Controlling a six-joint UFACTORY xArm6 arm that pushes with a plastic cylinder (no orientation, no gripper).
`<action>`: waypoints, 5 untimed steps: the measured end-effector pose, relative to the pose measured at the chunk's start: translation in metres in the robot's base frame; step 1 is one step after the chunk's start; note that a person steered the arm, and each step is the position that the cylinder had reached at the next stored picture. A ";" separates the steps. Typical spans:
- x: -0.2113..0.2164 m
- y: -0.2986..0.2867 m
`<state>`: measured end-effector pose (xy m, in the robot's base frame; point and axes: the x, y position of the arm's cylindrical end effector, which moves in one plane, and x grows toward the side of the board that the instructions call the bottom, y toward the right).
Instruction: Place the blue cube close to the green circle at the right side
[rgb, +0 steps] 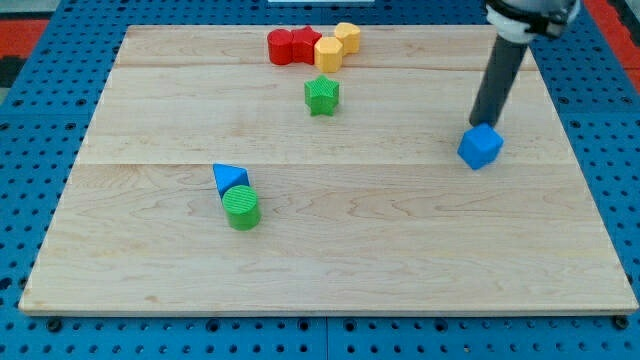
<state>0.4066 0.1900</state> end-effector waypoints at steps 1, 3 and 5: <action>0.045 -0.104; 0.016 -0.069; 0.064 -0.011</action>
<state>0.4704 0.1787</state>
